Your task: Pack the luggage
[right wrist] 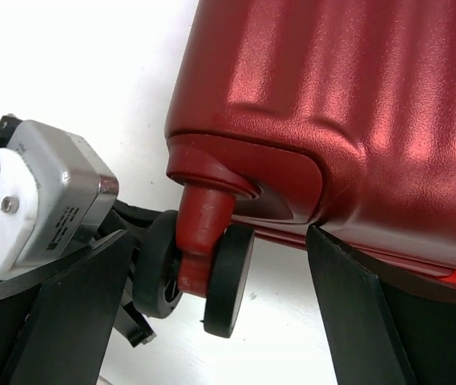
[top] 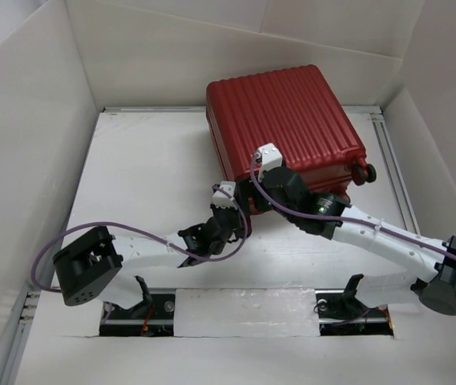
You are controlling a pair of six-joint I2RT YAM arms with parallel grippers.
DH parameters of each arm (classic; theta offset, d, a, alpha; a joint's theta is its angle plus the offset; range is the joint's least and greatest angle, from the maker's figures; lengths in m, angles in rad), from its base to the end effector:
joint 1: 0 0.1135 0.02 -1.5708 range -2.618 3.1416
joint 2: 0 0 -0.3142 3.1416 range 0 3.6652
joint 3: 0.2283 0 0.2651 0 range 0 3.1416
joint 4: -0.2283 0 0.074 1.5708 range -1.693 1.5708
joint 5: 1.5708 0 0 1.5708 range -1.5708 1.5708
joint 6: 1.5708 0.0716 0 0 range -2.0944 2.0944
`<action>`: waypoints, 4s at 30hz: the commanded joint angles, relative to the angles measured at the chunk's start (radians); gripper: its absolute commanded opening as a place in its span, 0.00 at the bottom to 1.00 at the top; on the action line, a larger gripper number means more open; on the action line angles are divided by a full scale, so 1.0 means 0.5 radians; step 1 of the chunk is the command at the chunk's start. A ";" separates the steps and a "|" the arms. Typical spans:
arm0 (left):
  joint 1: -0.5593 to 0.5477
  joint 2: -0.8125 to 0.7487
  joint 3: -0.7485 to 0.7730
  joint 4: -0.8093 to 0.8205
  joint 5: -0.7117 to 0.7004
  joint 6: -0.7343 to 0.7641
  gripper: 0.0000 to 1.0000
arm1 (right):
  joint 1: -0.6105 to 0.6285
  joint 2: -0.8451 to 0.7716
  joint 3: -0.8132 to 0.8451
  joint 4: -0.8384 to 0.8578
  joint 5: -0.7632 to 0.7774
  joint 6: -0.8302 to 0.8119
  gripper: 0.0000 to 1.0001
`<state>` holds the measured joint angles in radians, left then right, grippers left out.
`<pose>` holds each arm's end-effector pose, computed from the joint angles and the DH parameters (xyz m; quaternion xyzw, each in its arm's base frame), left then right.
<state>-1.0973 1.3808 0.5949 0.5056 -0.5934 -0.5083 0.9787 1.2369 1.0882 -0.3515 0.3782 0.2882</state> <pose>0.1787 -0.2610 0.2449 0.0535 0.7822 -0.2514 0.5676 0.1919 0.2380 0.3640 -0.1957 0.8274 0.1662 0.4995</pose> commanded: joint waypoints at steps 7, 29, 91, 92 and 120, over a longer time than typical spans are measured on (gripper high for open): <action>0.013 -0.206 -0.107 0.173 -0.166 0.072 0.00 | -0.046 0.287 0.125 0.006 -0.134 -0.043 0.64; 0.108 -0.347 -0.193 0.093 -0.178 0.072 0.00 | -0.227 -0.369 -0.182 0.086 -0.421 -0.043 1.00; 0.786 -0.112 -0.052 -0.137 -0.001 0.075 0.00 | -0.031 -0.725 -0.609 -0.171 0.109 0.261 0.00; 0.786 -0.065 -0.027 -0.137 0.033 0.041 0.00 | -0.031 -0.743 -0.630 -0.190 0.109 0.261 0.00; 0.713 -2.246 0.095 -1.527 0.613 -0.395 1.00 | 0.721 -0.583 0.508 -0.288 0.424 -0.070 1.00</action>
<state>-0.7383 0.2775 0.5678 -0.2203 -0.3473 -0.7166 1.3437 1.0401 1.2903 -0.5076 0.4740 0.2737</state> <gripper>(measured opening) 0.996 0.999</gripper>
